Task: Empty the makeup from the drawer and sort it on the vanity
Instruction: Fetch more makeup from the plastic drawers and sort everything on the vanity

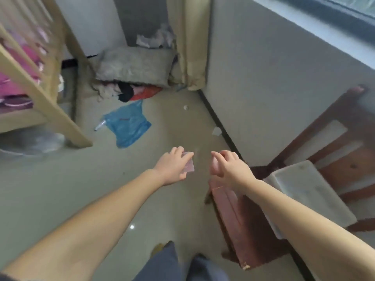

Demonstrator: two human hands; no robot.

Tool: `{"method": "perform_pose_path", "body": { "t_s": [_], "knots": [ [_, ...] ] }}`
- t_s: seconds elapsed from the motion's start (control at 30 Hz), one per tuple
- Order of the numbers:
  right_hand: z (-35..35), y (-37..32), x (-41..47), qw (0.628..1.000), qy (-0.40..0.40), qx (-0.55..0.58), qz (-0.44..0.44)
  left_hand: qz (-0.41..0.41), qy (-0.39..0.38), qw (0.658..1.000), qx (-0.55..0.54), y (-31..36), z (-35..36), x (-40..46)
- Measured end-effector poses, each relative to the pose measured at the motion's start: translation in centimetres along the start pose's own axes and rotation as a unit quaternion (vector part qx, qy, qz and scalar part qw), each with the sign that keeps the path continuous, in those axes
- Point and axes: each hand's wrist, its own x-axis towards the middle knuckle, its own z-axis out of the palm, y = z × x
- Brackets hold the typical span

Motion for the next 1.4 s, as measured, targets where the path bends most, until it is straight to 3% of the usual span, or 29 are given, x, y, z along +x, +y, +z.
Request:
{"method": "perform_pose_path", "body": {
  "t_s": [0.2,0.43,0.67,0.83,1.03,1.4],
  "knots": [
    [1.6,-16.1,3.3,0.979,-0.025,-0.032,-0.201,-0.188,0.028,0.981,-0.043,-8.9,1.4,-16.0],
    [6.7,-38.8,1.1,0.92,-0.06,-0.062,-0.383,-0.361,0.043,0.928,-0.085,-16.2,4.9,-38.4],
    [12.3,-61.4,-5.4,0.861,-0.087,-0.055,-0.497,-0.479,0.062,0.871,-0.096,-21.4,7.5,-60.3],
    [15.6,-74.6,-8.6,0.8,-0.107,-0.074,-0.585,-0.56,0.071,0.818,-0.108,-24.6,9.6,-72.2],
    [19.8,-89.3,-9.0,0.735,-0.122,-0.1,-0.66,-0.631,0.062,0.764,-0.117,-30.7,12.2,-82.4],
    [24.1,-119.2,-3.5,0.617,-0.15,-0.119,-0.763,-0.729,0.105,0.665,-0.123,-50.6,12.3,-98.0]
  ]
}}
